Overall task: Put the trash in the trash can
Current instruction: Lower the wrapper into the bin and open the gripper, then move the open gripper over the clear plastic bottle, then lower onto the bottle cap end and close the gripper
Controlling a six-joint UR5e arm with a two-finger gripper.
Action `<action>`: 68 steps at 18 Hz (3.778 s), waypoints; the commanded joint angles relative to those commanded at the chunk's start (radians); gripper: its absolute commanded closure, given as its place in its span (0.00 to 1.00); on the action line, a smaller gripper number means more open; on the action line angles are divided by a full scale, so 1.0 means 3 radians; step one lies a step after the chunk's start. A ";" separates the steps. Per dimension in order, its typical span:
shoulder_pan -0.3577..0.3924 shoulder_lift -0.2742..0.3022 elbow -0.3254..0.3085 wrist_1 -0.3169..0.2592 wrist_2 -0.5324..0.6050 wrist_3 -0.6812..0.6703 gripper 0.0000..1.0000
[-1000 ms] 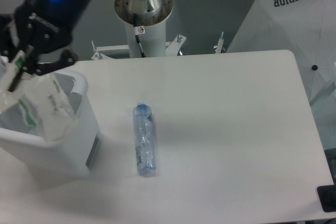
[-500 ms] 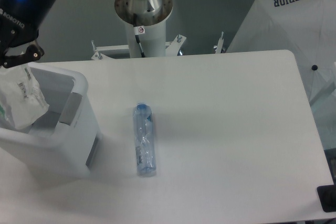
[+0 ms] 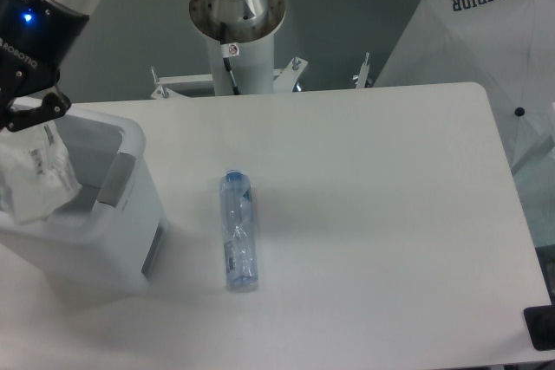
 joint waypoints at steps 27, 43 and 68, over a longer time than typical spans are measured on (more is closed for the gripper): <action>0.1099 -0.0690 -0.0036 0.0128 0.0092 0.0261 0.00; 0.1064 -0.1120 -0.0026 -0.0102 0.1053 0.0276 0.00; 0.0604 -0.1334 -0.0205 -0.0659 0.2019 0.1115 0.00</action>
